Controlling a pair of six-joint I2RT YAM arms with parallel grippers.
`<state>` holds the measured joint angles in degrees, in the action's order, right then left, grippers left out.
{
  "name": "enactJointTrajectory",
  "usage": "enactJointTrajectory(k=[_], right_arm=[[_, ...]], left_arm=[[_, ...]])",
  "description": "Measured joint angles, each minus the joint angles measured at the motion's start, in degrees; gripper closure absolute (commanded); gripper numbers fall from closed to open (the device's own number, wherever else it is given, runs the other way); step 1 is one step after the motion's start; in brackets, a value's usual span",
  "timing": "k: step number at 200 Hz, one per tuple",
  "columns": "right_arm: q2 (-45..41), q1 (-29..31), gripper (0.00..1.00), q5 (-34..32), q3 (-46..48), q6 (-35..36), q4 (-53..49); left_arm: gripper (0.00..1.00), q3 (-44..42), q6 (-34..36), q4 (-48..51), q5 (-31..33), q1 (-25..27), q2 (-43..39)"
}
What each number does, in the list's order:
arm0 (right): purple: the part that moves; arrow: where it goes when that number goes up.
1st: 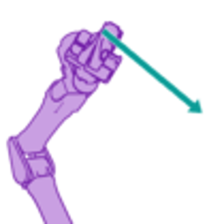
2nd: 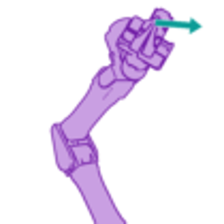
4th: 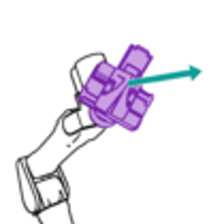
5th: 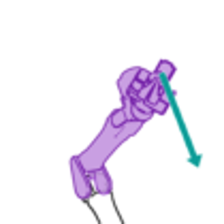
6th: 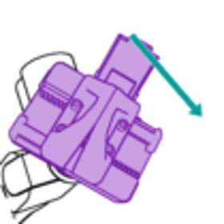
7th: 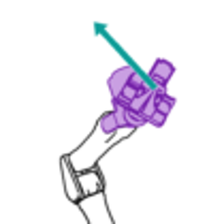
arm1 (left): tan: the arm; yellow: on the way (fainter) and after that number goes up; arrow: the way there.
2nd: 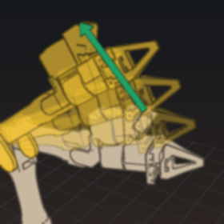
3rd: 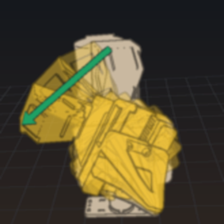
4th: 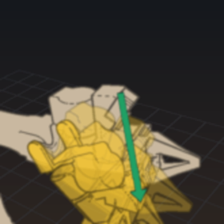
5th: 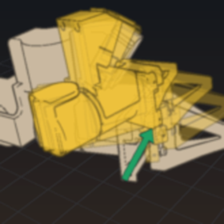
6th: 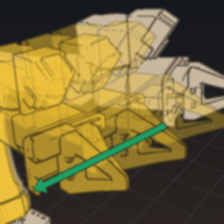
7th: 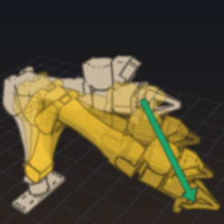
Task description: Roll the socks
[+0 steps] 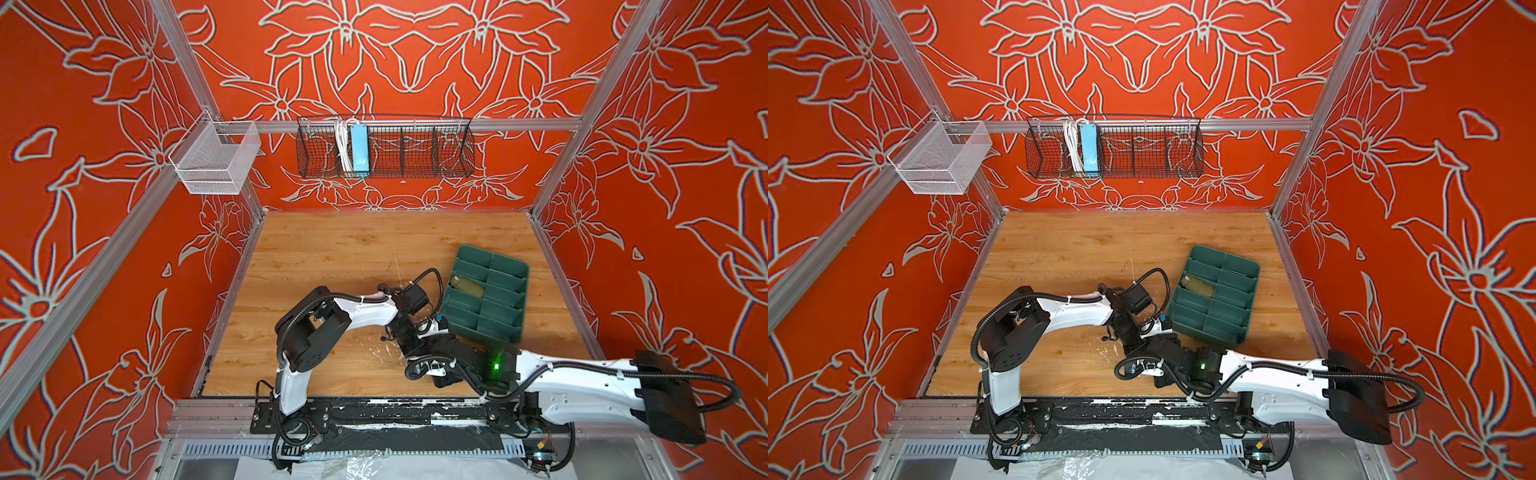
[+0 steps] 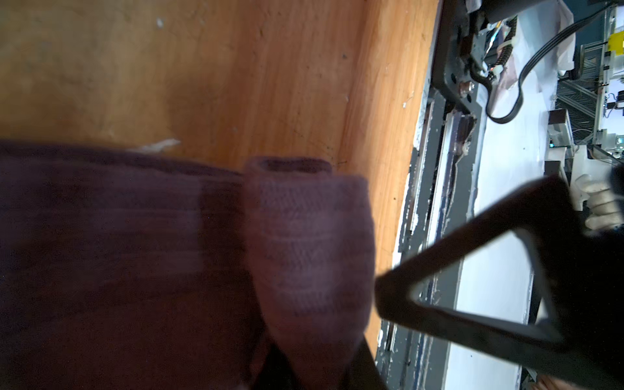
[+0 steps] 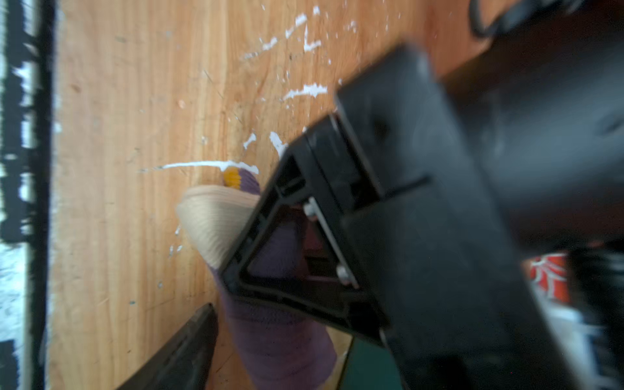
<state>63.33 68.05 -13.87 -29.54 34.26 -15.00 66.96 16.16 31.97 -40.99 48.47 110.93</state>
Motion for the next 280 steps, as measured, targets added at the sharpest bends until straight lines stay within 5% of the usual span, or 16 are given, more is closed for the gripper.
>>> enactJointTrajectory(k=[75, 126, 159, 210, 280], right_arm=[[5.8, -1.4, 0.36, 4.1, 1.4, -0.6, 2.0], [9.2, -0.5, 1.0, 3.6, -0.2, -1.8, 0.5], [12.7, 1.4, 1.0, 4.0, -3.3, -1.8, 0.0], [16.1, 3.1, 1.0, 7.9, -8.2, 2.6, 0.6], [25.6, 1.2, 1.0, 12.1, -16.3, -1.0, -5.5]], left_arm=[[0.99, -0.4, 0.1, -0.5, -0.7, -0.1, 0.0], [0.92, -0.9, 0.0, -0.5, 0.3, 0.0, -0.7], [0.58, -5.0, -1.9, -1.0, 5.7, 0.4, -6.0], [0.26, -15.2, -2.7, -1.5, 21.3, 0.3, -22.1], [0.1, -22.7, -4.1, -5.7, 42.7, -2.4, -55.0]])
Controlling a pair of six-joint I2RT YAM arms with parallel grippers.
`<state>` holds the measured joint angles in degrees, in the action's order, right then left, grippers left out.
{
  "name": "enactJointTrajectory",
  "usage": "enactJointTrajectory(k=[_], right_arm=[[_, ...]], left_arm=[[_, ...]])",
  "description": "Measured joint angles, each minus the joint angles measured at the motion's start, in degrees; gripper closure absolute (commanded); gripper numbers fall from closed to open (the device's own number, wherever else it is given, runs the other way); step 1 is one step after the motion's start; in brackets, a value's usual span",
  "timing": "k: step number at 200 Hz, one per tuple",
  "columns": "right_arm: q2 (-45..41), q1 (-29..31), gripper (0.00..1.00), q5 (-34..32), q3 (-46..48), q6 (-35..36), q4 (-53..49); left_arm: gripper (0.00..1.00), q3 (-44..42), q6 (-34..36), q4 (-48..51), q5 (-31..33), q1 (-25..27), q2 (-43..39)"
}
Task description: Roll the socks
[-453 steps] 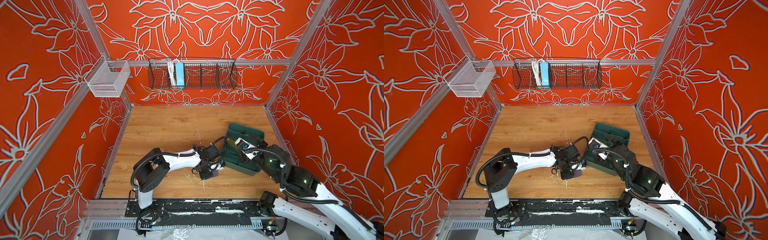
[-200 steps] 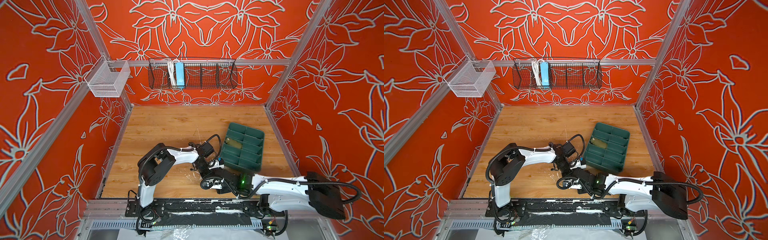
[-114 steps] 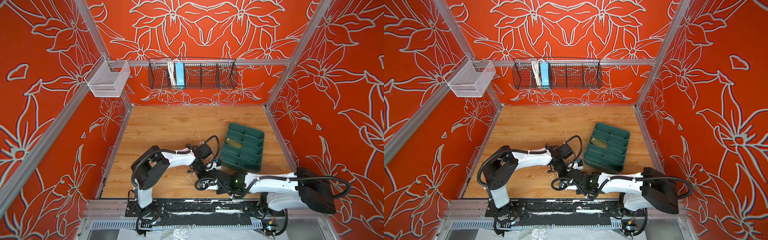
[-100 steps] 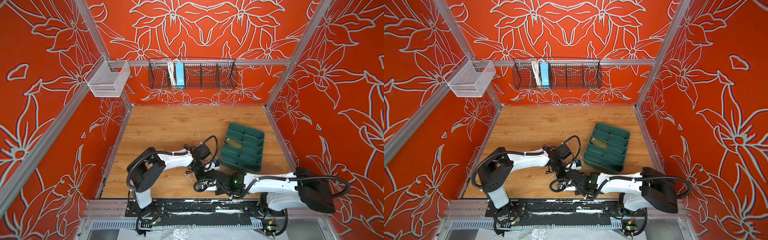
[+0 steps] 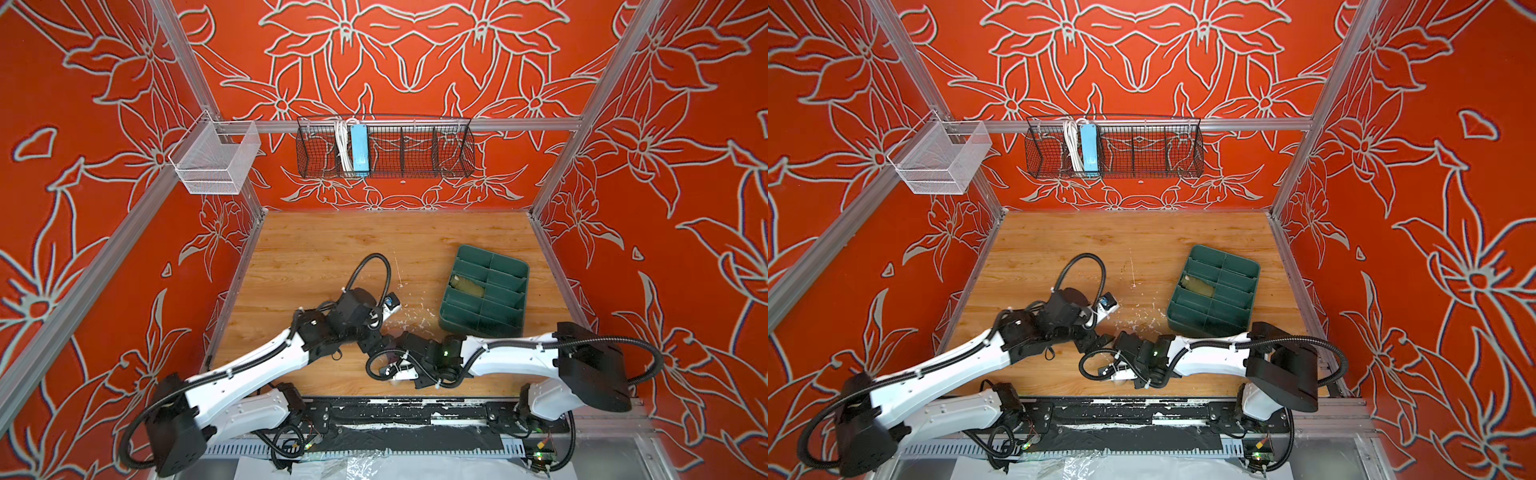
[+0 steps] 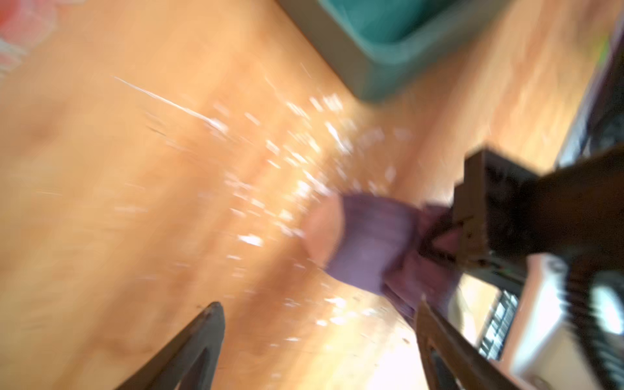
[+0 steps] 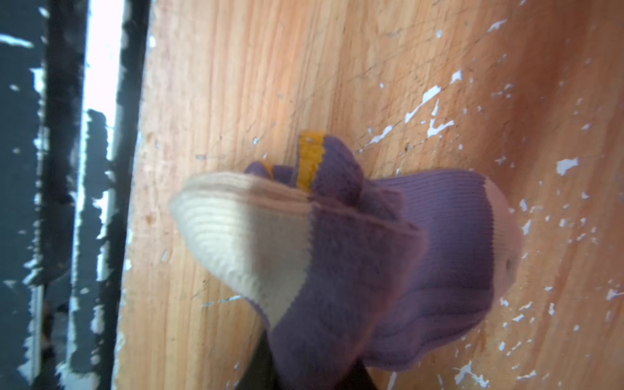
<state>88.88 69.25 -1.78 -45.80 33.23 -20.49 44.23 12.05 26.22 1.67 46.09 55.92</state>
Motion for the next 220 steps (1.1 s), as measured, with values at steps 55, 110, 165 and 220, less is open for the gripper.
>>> enactJointTrajectory(k=[55, 110, 165, 220], right_arm=[[5.5, -4.3, 1.0, 8.2, -8.3, -1.3, -10.2], [17.3, -7.4, 1.0, 16.9, -23.4, -4.9, -25.9], [24.2, -8.5, 1.0, 20.0, -32.2, -9.3, -34.7], [21.2, -12.5, 1.0, 31.1, -25.6, -15.1, -26.8]], left_arm=[[0.01, 2.3, 12.4, -0.8, 14.4, -0.3, -20.2], [0.01, 16.2, 45.2, 2.2, 5.1, -0.3, -24.7], [0.01, -1.3, 68.2, 2.7, 7.0, 6.2, -16.2], [0.01, -13.6, 69.5, -2.9, 17.0, 28.2, -14.2]])
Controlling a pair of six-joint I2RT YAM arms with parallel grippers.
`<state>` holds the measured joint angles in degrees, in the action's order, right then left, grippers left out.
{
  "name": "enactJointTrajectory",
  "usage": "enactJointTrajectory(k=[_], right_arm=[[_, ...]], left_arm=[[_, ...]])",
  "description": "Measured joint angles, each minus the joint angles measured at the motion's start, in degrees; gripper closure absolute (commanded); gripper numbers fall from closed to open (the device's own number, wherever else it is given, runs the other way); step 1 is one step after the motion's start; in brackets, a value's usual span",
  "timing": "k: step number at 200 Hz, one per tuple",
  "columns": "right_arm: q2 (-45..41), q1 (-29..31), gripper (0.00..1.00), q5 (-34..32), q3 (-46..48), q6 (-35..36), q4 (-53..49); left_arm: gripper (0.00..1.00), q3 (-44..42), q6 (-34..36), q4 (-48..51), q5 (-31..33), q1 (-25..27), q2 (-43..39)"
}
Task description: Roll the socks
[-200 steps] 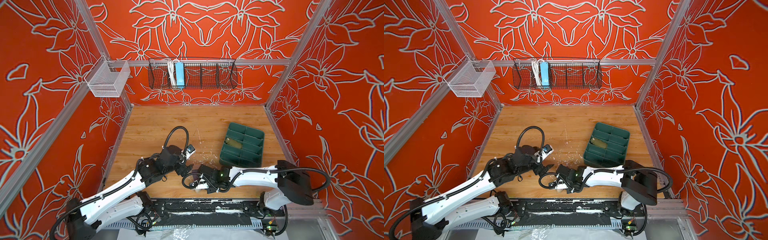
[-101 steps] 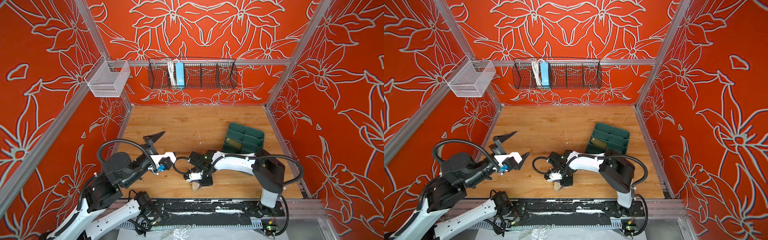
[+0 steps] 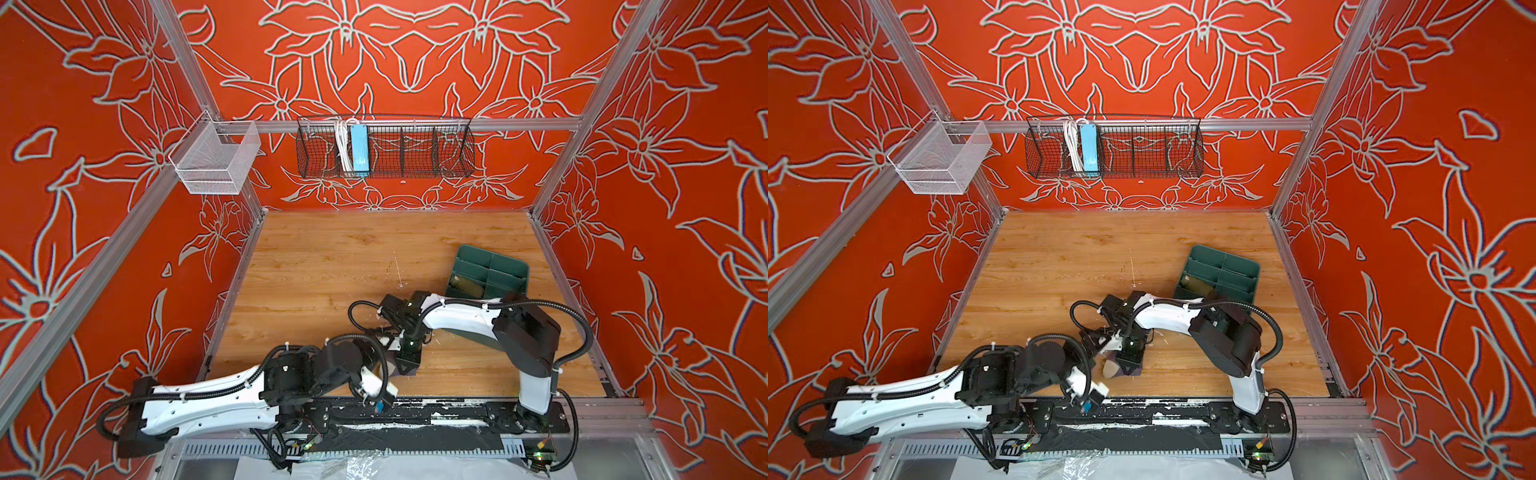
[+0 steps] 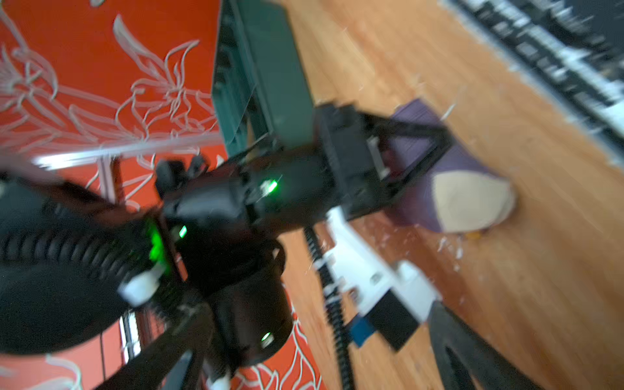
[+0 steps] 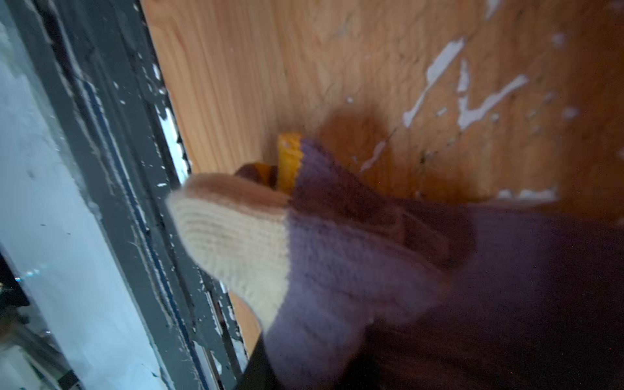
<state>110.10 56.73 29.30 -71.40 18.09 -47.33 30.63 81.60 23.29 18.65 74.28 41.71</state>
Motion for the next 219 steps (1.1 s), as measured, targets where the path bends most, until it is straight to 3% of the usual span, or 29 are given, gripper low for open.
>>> enactJointTrajectory(k=[60, 83, 98, 132, 163, 188, 219], right_arm=[[1.2, -1.8, 1.0, 10.5, 3.0, -2.7, 6.2], [0.7, -1.3, 1.0, 11.7, 4.2, -3.6, 8.8], [0.2, -1.2, 1.0, 11.8, 5.0, -4.0, 10.1], [-1.0, -2.0, 1.0, 13.0, 7.5, -5.2, 13.4], [-2.2, -2.3, 1.0, 13.3, 9.7, -6.8, 16.4], [-2.9, -2.8, 1.0, 13.9, 11.3, -8.4, 18.7], [-2.9, -3.7, 1.0, 15.5, 12.4, -10.3, 20.9]], left_arm=[[0.04, -3.8, -3.8, -6.0, 3.5, 8.0, 13.0], [0.16, -2.4, -11.5, -6.8, 7.4, 10.2, 20.8], [0.18, -0.4, -16.6, -4.1, 9.7, 10.7, 23.0], [0.09, 2.5, -27.3, 3.8, 12.5, 11.6, 15.5], [0.09, 8.1, -37.3, 9.4, 14.1, 11.2, 5.1], [0.14, 13.2, -46.1, 14.5, 11.5, 11.2, 4.6], [0.14, 13.7, -54.9, 18.1, 7.5, 11.2, 9.5]])
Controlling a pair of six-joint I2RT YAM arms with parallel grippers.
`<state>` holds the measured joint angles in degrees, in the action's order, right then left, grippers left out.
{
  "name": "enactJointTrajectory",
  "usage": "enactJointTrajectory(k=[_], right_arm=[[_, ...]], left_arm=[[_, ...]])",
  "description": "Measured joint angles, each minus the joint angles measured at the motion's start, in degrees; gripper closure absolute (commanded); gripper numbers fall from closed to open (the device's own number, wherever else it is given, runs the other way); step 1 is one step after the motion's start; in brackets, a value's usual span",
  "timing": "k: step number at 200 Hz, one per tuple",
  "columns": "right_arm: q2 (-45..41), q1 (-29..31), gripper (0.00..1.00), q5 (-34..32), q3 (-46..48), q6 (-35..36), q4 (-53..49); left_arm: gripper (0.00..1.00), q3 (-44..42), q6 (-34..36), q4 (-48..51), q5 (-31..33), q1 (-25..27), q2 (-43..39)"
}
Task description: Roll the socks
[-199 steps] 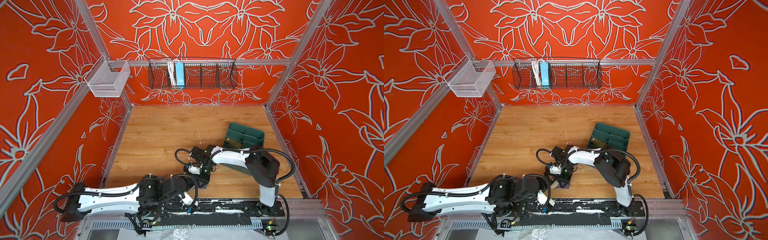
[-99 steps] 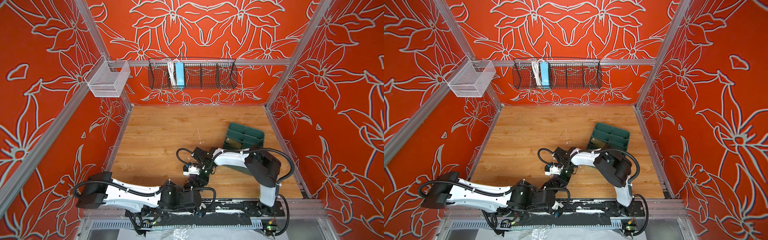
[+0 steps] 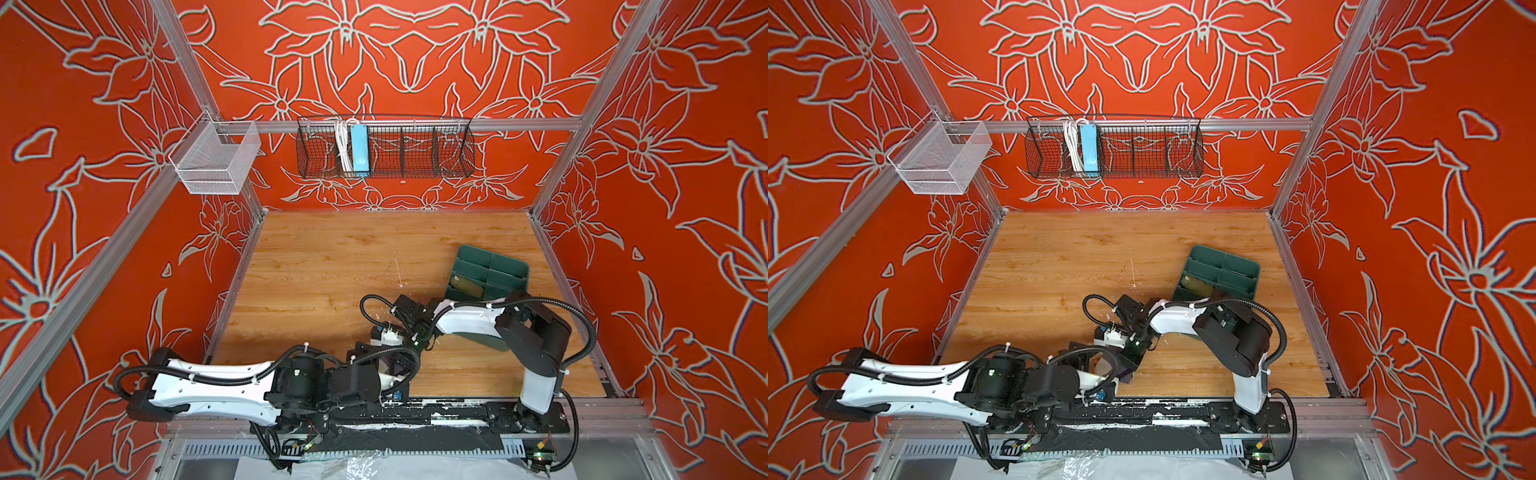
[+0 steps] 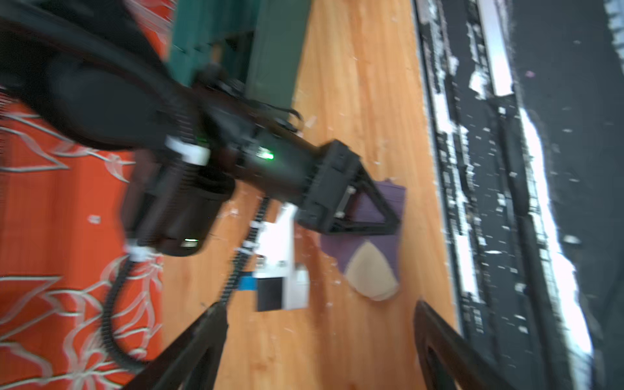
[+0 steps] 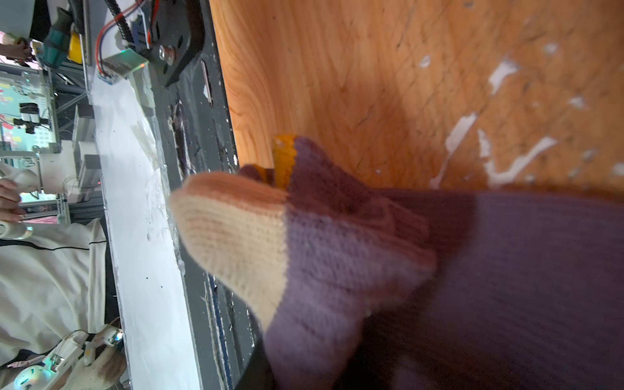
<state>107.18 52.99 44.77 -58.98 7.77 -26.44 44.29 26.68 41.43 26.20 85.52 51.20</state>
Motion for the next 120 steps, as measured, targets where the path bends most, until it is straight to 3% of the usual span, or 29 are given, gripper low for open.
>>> enactJointTrajectory(k=[35, 67, 120], right_arm=[[-0.8, -0.8, 1.0, 1.5, 2.3, -1.8, 3.4], [-1.6, -1.0, 1.0, 1.9, 3.9, -2.6, 6.0], [-1.6, -1.2, 1.0, 2.3, 4.2, -2.7, 6.6]], left_arm=[[0.13, -0.3, -8.7, 0.0, -2.1, 0.0, 7.5], [0.15, -2.7, -11.1, -0.4, -3.4, -0.7, 8.8], [0.21, -9.0, -8.0, -6.9, -8.6, -11.5, 9.1]])
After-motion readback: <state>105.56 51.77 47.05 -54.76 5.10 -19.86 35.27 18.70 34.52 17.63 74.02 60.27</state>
